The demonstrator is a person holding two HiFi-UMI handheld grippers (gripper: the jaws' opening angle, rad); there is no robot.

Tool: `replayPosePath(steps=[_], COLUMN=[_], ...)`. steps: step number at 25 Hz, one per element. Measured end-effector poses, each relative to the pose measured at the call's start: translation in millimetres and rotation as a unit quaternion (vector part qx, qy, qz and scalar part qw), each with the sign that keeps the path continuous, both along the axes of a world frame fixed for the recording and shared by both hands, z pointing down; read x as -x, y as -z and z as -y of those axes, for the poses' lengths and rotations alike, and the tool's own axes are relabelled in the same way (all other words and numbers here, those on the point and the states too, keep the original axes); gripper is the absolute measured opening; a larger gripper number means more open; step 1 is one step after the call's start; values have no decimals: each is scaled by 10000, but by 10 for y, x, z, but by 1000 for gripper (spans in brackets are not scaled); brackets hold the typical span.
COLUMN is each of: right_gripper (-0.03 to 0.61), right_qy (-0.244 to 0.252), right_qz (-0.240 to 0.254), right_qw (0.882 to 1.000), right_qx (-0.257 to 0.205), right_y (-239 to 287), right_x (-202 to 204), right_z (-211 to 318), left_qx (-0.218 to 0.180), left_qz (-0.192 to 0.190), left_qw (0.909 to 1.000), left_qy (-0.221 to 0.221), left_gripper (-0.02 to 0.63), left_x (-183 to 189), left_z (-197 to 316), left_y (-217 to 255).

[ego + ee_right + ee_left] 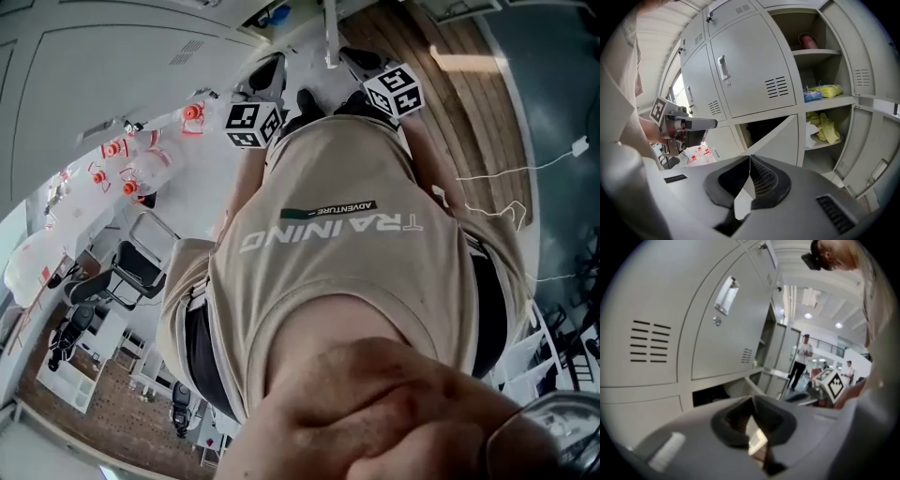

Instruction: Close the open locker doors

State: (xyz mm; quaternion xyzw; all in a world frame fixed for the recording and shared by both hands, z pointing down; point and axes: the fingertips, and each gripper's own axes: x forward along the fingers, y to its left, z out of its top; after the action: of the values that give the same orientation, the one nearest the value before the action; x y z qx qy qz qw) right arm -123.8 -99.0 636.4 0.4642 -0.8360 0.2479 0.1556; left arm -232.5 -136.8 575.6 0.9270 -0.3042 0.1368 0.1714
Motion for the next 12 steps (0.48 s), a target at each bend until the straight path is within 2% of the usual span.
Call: replayPosePath(steps=[5,12], right_gripper=[15,15], right_qy=[233,217], right_qz=[-182,-373], right_qw=[9996,9990], right_qx=[2,-99], right_y=[24,44], right_x=[296,657], right_z=[107,377], left_qx=[-51,-144], left_qz=[-45,-54], left_qw=[10000,9998], left_qy=[45,-117], left_gripper=[0,0], left_x=[240,490], left_z=[113,334], left_y=[8,-18])
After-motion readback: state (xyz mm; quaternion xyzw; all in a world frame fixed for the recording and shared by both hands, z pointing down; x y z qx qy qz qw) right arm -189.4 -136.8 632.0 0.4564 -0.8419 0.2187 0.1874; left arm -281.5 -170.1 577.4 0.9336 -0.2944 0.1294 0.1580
